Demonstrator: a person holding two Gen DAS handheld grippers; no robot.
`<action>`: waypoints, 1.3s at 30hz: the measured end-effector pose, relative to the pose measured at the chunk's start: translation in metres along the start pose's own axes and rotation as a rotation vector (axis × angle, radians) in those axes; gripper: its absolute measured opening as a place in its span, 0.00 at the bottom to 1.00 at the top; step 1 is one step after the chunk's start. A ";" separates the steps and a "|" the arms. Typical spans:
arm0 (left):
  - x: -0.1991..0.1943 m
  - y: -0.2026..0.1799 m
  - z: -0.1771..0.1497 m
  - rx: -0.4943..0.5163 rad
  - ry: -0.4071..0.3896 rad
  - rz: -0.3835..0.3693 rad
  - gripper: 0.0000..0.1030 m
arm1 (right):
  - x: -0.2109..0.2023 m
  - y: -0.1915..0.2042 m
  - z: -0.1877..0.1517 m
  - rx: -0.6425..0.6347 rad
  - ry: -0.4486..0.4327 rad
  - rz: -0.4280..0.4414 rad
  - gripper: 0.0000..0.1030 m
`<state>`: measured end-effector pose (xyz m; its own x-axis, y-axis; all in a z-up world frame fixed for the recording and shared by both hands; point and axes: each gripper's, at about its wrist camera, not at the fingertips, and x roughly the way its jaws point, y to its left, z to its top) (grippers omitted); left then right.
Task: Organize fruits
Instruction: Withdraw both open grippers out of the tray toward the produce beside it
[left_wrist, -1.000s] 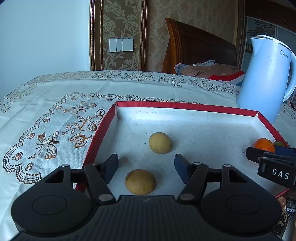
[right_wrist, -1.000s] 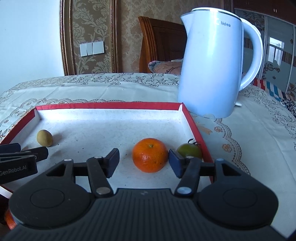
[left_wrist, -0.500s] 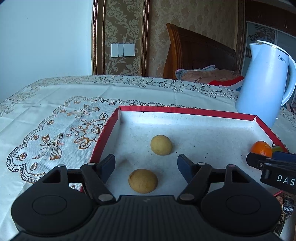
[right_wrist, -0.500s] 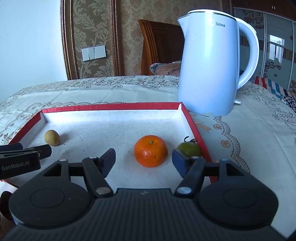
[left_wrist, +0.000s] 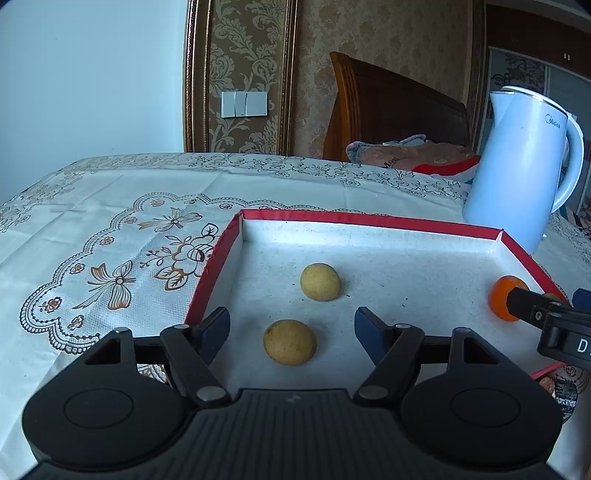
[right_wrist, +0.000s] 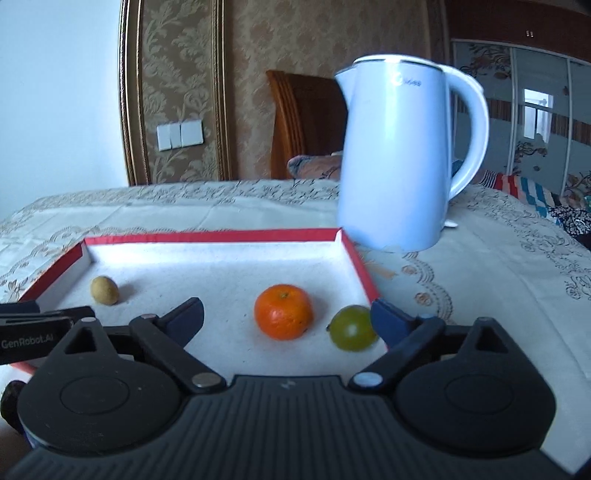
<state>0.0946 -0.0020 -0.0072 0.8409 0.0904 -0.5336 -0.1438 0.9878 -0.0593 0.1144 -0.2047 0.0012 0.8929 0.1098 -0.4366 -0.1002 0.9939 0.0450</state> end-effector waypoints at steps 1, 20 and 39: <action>-0.001 0.001 0.000 -0.002 -0.002 0.001 0.72 | 0.000 -0.002 0.000 0.008 0.007 0.005 0.94; -0.025 0.003 -0.008 0.003 -0.057 -0.002 0.77 | -0.024 -0.013 -0.014 0.075 0.003 0.044 0.98; -0.060 0.012 -0.030 0.017 -0.063 -0.035 0.77 | -0.048 -0.021 -0.023 0.105 -0.024 0.086 1.00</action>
<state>0.0270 0.0006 -0.0012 0.8765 0.0633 -0.4772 -0.1056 0.9925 -0.0623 0.0631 -0.2309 0.0005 0.8933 0.1935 -0.4057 -0.1315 0.9756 0.1757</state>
